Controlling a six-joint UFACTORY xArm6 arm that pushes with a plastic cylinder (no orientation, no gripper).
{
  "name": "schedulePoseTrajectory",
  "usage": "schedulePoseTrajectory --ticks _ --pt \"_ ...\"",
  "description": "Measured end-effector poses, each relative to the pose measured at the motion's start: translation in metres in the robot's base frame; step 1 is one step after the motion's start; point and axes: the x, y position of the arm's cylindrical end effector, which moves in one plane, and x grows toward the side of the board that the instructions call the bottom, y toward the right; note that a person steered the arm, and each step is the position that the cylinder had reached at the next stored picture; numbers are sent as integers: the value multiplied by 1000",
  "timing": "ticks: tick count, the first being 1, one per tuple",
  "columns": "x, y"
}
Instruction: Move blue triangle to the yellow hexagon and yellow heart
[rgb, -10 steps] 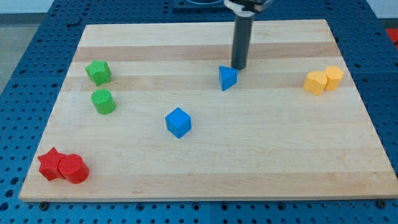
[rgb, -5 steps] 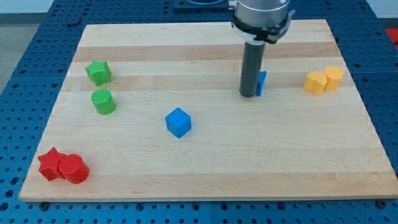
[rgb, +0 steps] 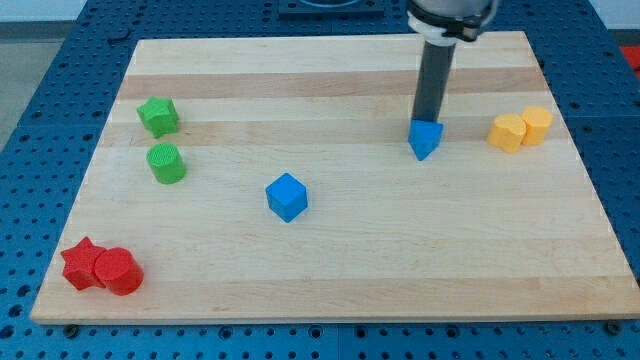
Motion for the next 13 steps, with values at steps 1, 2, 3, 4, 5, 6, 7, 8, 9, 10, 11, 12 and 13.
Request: schedulePoseTrajectory --ticks 1,2,3,4,5,6,7,8,9,10,11,12,13 --pt "21 10" --pt "38 12" --pt "22 12" --pt "-12 2" --pt "-1 -32" --pt "35 -53" --pt "48 -30" --pt "53 11" --pt "53 46" --pt "54 43" --pt "60 7" --pt "84 -9" --pt "115 -4"
